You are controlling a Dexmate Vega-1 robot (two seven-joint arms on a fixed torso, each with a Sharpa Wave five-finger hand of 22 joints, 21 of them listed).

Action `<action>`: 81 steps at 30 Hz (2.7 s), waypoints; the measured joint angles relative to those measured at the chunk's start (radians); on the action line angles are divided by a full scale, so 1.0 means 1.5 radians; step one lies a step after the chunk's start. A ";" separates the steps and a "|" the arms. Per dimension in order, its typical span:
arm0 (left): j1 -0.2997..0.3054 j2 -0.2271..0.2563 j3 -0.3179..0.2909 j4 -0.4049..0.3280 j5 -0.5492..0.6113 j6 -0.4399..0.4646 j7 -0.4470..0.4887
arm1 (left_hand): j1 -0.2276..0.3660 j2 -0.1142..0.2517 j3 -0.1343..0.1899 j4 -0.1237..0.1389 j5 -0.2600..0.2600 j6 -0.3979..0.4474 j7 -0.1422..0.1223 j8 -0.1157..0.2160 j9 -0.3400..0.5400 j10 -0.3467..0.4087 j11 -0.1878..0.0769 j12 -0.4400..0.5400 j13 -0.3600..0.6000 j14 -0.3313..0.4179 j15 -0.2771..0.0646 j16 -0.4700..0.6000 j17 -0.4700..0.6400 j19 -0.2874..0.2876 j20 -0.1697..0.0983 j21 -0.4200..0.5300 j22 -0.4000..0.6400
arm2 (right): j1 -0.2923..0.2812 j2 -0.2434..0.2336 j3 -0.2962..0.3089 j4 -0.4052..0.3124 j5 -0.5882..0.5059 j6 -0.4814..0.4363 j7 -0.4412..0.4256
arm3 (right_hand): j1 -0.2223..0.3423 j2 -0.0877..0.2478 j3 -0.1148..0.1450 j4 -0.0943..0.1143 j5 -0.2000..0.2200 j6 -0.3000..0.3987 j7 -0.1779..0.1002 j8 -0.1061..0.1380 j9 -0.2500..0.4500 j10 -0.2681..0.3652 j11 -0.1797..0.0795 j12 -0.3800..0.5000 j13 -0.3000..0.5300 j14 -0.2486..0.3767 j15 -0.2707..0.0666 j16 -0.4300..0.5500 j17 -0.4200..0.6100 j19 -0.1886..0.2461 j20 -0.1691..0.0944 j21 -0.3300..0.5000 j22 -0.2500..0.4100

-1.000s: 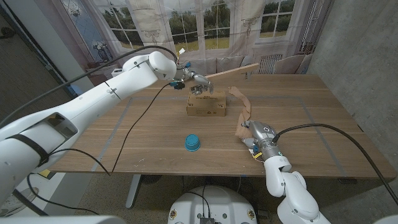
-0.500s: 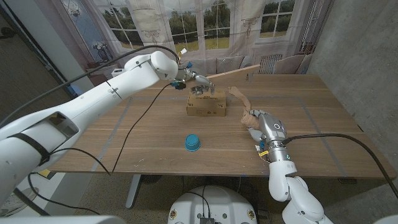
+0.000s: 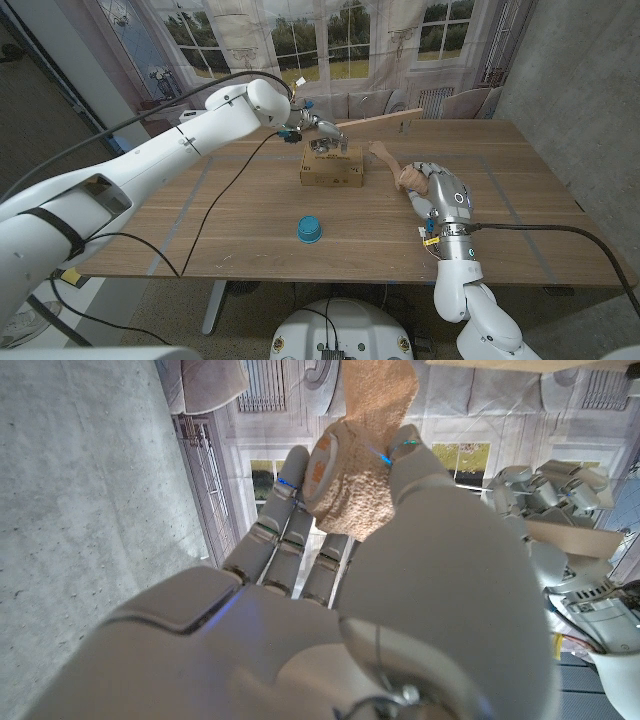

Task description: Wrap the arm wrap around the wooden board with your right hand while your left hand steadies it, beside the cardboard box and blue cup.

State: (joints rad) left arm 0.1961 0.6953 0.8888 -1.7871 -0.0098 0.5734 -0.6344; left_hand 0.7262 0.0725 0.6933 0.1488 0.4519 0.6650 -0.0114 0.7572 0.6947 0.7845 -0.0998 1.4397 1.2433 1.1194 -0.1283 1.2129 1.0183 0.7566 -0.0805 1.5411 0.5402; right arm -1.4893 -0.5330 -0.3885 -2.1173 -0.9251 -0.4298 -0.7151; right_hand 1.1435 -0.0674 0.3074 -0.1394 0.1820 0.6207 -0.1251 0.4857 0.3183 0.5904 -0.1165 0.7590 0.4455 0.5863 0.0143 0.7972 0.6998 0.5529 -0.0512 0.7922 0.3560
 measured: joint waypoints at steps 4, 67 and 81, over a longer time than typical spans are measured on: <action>-0.004 -0.004 0.001 0.008 -0.003 -0.007 -0.008 | 0.005 -0.005 0.000 0.000 0.005 0.007 0.000 -0.002 -0.009 0.000 0.000 0.008 0.000 -0.003 -0.003 0.003 0.064 0.000 0.000 0.003 -0.001 | 0.001 -0.002 0.002 0.001 0.002 0.002 -0.025 | 0.000 0.000 0.000 0.000 0.000 0.000 0.000 0.000 0.000 0.000 0.000 0.002 0.000 0.000 0.000 -0.001 0.003 -0.003 0.000 0.000 0.000; -0.136 -0.171 0.078 0.302 -0.021 -0.134 -0.176 | 0.008 -0.009 0.006 0.000 0.028 0.017 0.004 -0.008 -0.018 -0.002 0.007 0.034 0.000 -0.005 -0.005 0.005 0.129 -0.005 0.002 0.006 -0.008 | -0.016 0.051 0.180 -0.073 -0.198 0.144 -0.266 | 0.000 0.000 -0.017 0.000 0.007 0.000 0.000 0.014 -0.007 0.001 -0.001 0.012 0.016 0.025 -0.001 -0.041 0.145 -0.012 0.000 0.066 -0.030; -0.155 -0.223 0.091 0.379 -0.014 -0.180 -0.200 | 0.008 -0.009 0.006 0.000 0.028 0.017 0.004 -0.008 -0.025 -0.002 0.007 0.039 0.000 -0.005 -0.005 0.010 0.134 -0.005 0.002 0.006 -0.006 | -0.012 0.003 0.197 -0.116 -0.193 0.115 -0.250 | 0.005 -0.005 -0.019 -0.002 0.010 0.005 0.005 0.016 -0.010 0.001 -0.001 0.012 0.029 0.029 -0.002 -0.048 0.172 -0.011 0.000 0.074 -0.036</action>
State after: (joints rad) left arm -0.0362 0.3601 1.0260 -1.2181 -0.0310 0.3027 -0.9350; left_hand 0.7386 0.0590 0.7016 0.1490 0.4941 0.6911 -0.0050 0.7455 0.6575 0.7812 -0.0891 1.4986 1.2430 1.1124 -0.1354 1.2278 1.2192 0.7497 -0.0771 1.5495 0.5309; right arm -1.5074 -0.5285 -0.0935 -2.2915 -1.2146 -0.2577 -1.0898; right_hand 1.1517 -0.0756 0.2797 -0.1422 0.1973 0.6278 -0.1181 0.5092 0.3036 0.5919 -0.1177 0.7773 0.4892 0.6293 0.0106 0.7258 0.9583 0.5358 -0.0516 0.9027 0.3013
